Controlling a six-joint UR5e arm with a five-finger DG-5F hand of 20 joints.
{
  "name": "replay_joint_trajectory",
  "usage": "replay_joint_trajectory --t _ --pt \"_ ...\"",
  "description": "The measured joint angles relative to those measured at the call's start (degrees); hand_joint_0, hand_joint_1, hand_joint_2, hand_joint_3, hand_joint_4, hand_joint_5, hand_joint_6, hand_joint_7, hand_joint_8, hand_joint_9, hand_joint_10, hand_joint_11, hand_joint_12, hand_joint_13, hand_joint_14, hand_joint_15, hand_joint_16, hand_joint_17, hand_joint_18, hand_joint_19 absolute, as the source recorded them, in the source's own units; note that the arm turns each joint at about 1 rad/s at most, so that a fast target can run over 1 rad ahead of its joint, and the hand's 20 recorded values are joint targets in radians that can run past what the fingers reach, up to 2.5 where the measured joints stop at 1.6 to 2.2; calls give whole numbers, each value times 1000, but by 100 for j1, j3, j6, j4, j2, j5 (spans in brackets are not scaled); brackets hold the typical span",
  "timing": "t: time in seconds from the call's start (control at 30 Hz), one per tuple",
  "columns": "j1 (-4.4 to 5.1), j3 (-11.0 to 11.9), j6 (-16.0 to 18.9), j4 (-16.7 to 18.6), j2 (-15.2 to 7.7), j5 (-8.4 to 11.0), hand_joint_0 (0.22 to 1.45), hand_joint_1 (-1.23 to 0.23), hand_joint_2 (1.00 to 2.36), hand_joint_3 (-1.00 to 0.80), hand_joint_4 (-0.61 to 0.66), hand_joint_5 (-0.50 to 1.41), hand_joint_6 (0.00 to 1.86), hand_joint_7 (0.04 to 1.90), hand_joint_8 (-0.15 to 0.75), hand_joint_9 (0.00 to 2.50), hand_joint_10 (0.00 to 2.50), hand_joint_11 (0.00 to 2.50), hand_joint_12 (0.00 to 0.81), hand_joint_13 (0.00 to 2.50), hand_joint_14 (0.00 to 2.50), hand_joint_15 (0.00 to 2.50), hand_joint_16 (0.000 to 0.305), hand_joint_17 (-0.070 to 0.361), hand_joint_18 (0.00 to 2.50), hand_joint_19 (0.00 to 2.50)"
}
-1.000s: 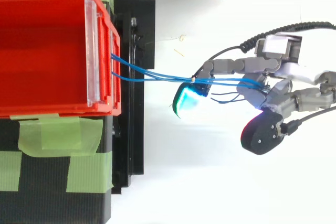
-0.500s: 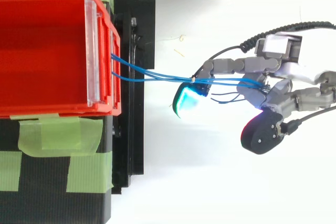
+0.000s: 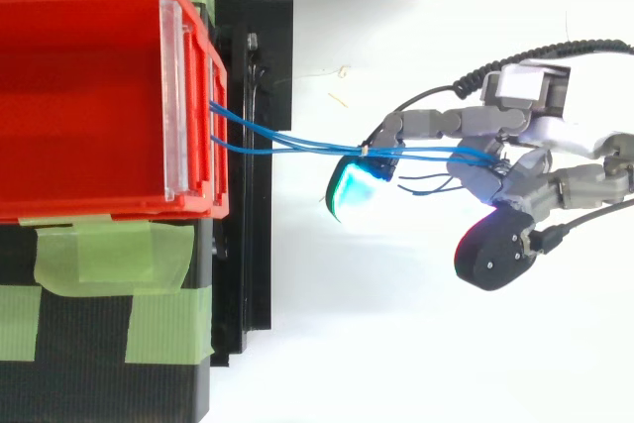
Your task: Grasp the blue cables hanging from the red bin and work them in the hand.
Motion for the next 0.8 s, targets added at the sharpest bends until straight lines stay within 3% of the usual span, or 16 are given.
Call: replay_joint_trajectory --t 0.57,0.8 --pt "-2 0 -3 -18 0 13 752 -558 1000 -1000 316 168 8 1148 486 1061 2500 2500 718 1729 2500 1878 221 166 2190 561" --pt "-13 0 -1 -395 -1 21 750 -563 1000 -1000 293 147 6 1142 486 1061 2500 2500 718 1729 2500 1878 221 166 2190 561"
